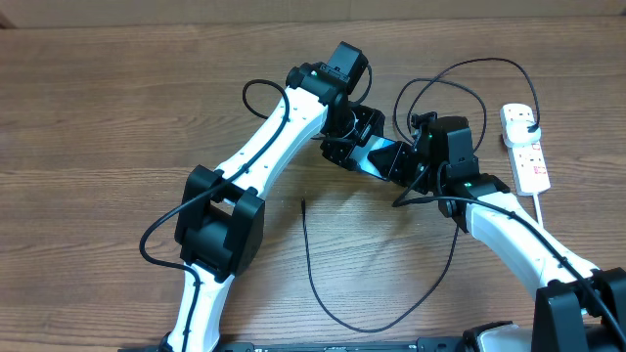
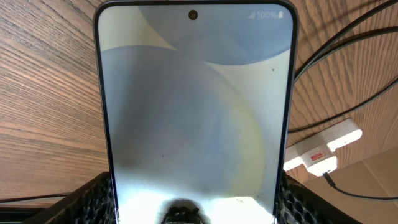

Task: Plug charger to phone and switch on socket
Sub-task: 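Hold the phone with both grippers while securing the right grip, then open the left gripper and pull it back, right gripper holding phone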

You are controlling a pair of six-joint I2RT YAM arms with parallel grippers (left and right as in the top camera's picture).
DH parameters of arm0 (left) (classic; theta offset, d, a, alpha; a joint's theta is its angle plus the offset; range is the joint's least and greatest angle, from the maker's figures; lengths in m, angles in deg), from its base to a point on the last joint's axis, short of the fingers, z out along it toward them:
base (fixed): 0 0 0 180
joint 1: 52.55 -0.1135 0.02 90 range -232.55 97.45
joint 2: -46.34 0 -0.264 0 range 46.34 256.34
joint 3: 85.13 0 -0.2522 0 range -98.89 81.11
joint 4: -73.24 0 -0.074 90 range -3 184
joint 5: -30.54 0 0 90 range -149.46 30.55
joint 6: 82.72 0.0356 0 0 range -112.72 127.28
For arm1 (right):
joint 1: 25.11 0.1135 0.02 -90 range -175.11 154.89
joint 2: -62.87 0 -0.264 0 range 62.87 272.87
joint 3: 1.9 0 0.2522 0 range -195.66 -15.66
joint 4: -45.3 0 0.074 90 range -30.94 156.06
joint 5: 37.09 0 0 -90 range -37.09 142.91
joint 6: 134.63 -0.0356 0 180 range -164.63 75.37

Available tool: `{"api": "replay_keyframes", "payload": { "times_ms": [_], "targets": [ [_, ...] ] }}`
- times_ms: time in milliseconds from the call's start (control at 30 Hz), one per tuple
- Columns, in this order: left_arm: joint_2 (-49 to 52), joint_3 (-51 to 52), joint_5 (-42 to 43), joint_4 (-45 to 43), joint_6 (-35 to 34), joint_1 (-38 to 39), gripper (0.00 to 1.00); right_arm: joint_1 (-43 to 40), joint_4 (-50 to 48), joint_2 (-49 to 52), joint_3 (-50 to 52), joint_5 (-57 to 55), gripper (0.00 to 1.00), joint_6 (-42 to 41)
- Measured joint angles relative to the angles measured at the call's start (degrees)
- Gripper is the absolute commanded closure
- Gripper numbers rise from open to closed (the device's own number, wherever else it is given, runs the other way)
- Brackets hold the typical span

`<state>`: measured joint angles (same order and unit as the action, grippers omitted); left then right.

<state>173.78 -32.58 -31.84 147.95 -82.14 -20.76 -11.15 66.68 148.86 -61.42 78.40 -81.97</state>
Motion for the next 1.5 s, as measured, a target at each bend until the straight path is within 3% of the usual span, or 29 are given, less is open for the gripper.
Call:
{"api": "replay_keyframes", "payload": {
  "times_ms": [167,267,300,367,433,533,1067,1333,1500],
  "targets": [
    [0.00,0.00,0.00,0.00,0.00,0.00,0.82,0.00,0.00,0.00,0.00,0.02,0.91,0.00],
    [0.00,0.00,0.00,0.00,0.00,0.00,0.59,0.02,0.02,0.00,0.00,0.00,0.92,0.00],
    [0.00,0.00,0.00,0.00,0.00,0.00,0.44,0.02,0.02,0.00,0.00,0.00,0.94,0.00],
    [0.00,0.00,0.02,-0.04,0.00,0.00,0.23,0.00,0.11,0.00,0.02,-0.09,0.94,-0.35],
    [0.00,-0.04,0.00,-0.02,0.00,0.00,0.11,0.00,0.13,0.00,0.00,-0.28,0.94,-0.20],
    [0.00,-0.04,-0.09,0.28,0.68,0.00,0.00,-0.04,0.20,0.00,0.00,-0.61,0.94,0.13],
    [0.00,-0.44,0.81,-0.33,1.73,-1.73,0.00,-0.04,0.55,0.07,0.00,-0.42,0.95,0.94],
    [0.09,-7.98,5.42,8.68,11.93,-12.59,0.00,-3.74,0.55,0.11,0.00,-0.44,0.96,1.16],
    [0.11,-15.10,4.39,16.46,17.46,-16.22,0.00,-7.65,0.37,0.11,0.00,-0.35,0.96,-5.46]
  ]
}}
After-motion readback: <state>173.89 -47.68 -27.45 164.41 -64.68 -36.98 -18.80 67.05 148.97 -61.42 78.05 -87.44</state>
